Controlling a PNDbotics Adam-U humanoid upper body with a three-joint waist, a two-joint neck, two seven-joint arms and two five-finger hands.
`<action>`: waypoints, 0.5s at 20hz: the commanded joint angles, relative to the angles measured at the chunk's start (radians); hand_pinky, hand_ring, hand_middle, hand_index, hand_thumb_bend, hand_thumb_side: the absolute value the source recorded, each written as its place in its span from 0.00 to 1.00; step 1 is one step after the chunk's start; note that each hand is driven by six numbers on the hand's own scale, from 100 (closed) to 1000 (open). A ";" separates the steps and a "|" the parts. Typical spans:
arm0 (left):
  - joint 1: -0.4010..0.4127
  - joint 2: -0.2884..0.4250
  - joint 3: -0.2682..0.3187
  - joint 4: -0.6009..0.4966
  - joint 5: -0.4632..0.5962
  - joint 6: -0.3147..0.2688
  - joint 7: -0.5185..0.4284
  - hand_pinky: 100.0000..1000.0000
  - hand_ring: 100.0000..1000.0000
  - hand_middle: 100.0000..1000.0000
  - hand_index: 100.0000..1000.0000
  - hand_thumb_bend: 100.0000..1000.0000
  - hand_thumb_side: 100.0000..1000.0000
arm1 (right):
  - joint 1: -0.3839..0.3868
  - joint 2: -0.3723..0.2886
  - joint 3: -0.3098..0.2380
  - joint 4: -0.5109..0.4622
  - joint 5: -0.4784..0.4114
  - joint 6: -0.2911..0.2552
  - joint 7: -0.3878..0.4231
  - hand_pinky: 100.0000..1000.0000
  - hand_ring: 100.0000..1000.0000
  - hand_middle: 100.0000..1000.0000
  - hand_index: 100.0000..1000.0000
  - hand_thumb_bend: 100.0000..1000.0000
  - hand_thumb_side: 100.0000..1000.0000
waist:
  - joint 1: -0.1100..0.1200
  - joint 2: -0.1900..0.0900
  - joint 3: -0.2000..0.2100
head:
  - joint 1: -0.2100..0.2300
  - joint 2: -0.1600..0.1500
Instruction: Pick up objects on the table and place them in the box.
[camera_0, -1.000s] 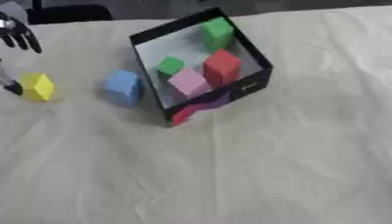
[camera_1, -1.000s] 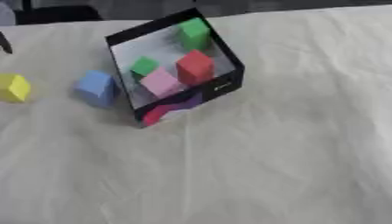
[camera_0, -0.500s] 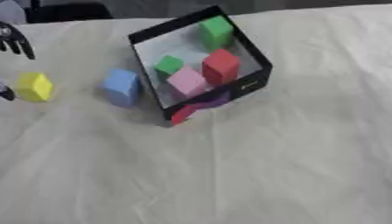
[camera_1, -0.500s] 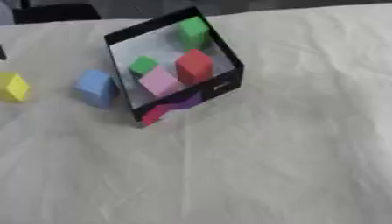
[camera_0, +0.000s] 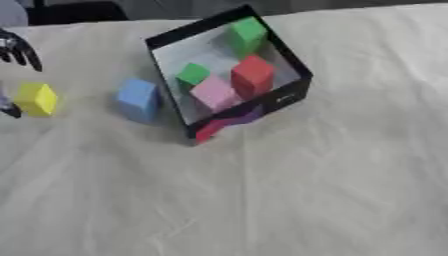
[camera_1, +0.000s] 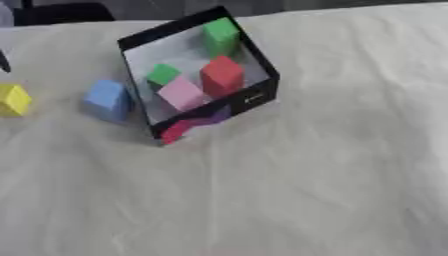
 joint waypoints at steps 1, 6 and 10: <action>-0.025 0.016 0.018 0.015 -0.005 0.002 0.023 0.80 0.78 0.74 0.75 0.75 0.00 | -0.010 -0.019 -0.012 -0.011 0.008 -0.002 0.003 0.71 0.78 0.67 0.76 0.20 0.49 | -0.009 0.000 -0.002 | 0.004 -0.018; -0.040 -0.005 0.029 0.059 -0.057 0.000 0.045 0.80 0.79 0.75 0.75 0.75 0.00 | -0.010 -0.017 -0.014 -0.010 0.007 -0.005 0.005 0.71 0.78 0.67 0.76 0.20 0.49 | -0.011 0.008 -0.009 | 0.005 -0.027; -0.052 -0.021 0.044 0.093 -0.098 -0.004 0.064 0.80 0.79 0.75 0.75 0.75 0.00 | -0.009 -0.015 -0.015 -0.008 0.007 -0.005 0.006 0.71 0.78 0.67 0.76 0.20 0.49 | -0.011 0.014 -0.010 | 0.007 -0.035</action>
